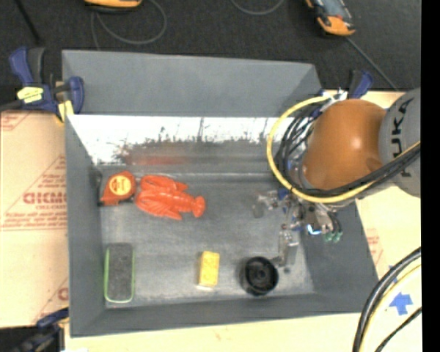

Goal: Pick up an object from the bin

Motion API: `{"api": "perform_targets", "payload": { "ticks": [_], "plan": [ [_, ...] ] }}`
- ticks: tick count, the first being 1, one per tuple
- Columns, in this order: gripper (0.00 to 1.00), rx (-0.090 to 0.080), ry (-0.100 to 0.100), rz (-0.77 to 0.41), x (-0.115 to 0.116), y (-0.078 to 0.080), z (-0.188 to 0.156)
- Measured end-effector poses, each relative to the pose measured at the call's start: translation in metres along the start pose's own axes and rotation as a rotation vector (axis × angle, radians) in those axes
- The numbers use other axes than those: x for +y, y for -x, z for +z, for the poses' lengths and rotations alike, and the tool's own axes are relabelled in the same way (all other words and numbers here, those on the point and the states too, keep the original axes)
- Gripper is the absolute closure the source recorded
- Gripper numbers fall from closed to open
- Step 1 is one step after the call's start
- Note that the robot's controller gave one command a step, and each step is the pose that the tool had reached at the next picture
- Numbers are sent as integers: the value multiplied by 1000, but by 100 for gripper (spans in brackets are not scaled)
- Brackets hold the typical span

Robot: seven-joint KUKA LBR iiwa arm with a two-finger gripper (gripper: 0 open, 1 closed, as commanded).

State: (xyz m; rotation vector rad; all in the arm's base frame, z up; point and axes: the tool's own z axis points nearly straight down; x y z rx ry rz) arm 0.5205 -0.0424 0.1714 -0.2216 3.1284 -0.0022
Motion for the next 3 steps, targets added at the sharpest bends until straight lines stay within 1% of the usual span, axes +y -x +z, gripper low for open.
{"api": "perform_targets", "payload": {
  "ticks": [1,2,3],
  "plan": [
    [0,5,2,-225,-9,-48,15],
    [0,7,4,-288,-1,-50,51],
    [0,-17,-4,-327,6,-38,98]
  ]
}}
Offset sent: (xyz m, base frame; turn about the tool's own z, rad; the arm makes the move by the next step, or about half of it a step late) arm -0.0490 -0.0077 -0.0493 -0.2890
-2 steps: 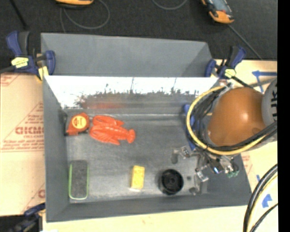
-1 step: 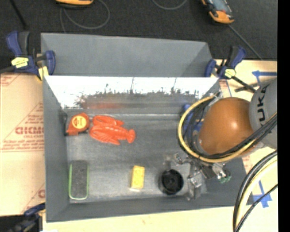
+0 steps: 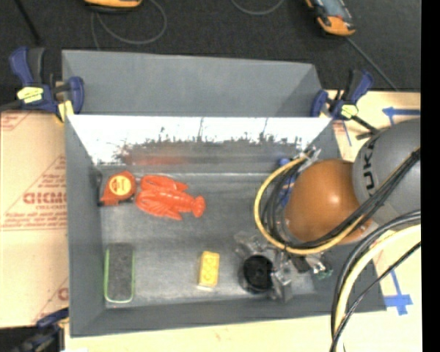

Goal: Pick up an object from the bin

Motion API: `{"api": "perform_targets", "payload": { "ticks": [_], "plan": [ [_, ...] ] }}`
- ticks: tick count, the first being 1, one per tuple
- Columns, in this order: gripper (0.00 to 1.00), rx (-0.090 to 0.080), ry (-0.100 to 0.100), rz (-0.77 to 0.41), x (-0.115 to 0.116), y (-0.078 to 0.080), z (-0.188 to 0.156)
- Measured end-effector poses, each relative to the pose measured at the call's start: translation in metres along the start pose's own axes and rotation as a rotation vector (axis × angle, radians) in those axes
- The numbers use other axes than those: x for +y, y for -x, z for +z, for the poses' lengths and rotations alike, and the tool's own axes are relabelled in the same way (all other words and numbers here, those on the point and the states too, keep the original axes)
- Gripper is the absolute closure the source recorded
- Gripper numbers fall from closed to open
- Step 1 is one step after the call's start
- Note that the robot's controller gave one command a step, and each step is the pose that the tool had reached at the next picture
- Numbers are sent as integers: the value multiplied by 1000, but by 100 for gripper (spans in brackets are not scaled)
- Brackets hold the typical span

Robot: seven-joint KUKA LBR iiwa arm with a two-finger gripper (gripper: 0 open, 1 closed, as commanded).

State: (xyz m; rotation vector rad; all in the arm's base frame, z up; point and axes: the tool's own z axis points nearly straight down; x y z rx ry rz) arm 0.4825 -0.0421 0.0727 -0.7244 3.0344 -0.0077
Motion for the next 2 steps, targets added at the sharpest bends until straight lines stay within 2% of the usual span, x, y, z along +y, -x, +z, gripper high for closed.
{"api": "perform_targets", "payload": {
  "ticks": [1,2],
  "plan": [
    [100,0,-5,114,-1,0,-3],
    [100,0,-5,114,-1,0,-3]
  ]
}}
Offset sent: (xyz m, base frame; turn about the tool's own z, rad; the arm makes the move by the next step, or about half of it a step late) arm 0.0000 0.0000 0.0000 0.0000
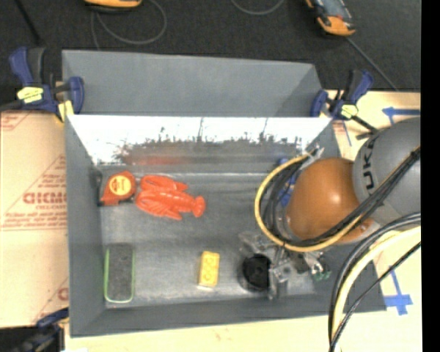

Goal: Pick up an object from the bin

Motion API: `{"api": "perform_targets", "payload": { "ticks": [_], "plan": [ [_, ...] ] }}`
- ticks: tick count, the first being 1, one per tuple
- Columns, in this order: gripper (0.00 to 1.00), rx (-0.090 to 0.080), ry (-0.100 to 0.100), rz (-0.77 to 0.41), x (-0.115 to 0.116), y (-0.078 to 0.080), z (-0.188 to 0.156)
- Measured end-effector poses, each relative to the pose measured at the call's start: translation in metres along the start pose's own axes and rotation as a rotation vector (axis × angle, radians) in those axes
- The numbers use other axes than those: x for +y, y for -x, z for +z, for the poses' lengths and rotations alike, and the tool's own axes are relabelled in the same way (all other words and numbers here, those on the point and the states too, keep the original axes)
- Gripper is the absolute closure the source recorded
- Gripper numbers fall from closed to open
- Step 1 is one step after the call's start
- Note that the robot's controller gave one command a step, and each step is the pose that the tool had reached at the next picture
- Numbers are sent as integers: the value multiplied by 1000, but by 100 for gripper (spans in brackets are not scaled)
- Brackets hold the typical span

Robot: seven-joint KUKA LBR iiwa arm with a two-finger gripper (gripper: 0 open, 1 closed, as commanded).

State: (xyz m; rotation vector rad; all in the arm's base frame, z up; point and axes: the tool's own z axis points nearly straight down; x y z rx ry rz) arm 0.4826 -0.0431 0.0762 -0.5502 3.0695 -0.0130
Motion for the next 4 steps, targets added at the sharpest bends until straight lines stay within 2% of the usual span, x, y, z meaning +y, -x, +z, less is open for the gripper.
{"api": "perform_targets", "payload": {
  "ticks": [1,2,4],
  "plan": [
    [100,3,2,0,0,-1,-4],
    [100,20,10,2,2,-4,-24],
    [100,19,11,2,2,-3,-59]
  ]
}}
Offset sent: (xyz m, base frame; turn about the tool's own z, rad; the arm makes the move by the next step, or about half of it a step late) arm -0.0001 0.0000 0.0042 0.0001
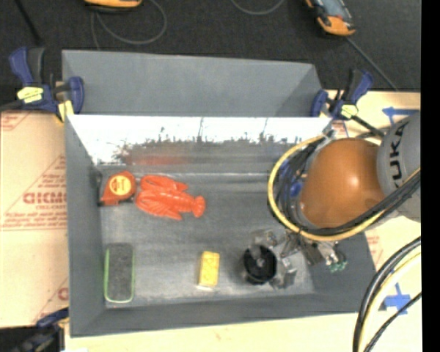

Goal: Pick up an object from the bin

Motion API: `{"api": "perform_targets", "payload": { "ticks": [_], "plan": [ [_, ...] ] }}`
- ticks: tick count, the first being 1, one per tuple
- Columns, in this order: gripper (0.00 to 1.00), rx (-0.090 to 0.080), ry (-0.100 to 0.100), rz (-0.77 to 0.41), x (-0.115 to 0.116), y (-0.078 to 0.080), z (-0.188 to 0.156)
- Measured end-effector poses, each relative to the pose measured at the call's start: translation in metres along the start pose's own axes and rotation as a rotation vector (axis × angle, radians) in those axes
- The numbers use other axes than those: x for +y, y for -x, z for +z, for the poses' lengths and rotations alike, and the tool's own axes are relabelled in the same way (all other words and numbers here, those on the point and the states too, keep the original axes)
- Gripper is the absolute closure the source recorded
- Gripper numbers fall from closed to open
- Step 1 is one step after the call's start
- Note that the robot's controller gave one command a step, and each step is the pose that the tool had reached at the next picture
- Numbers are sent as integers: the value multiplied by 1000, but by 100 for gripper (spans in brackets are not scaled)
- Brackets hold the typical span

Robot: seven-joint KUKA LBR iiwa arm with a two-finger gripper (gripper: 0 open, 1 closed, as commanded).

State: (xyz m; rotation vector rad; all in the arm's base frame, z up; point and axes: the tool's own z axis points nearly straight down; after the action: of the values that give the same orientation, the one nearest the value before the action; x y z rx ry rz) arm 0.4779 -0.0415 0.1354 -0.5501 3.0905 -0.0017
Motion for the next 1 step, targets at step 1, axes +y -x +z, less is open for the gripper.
{"api": "perform_targets", "payload": {
  "ticks": [1],
  "plan": [
    [100,-3,-2,0,-1,1,-8]
  ]
}}
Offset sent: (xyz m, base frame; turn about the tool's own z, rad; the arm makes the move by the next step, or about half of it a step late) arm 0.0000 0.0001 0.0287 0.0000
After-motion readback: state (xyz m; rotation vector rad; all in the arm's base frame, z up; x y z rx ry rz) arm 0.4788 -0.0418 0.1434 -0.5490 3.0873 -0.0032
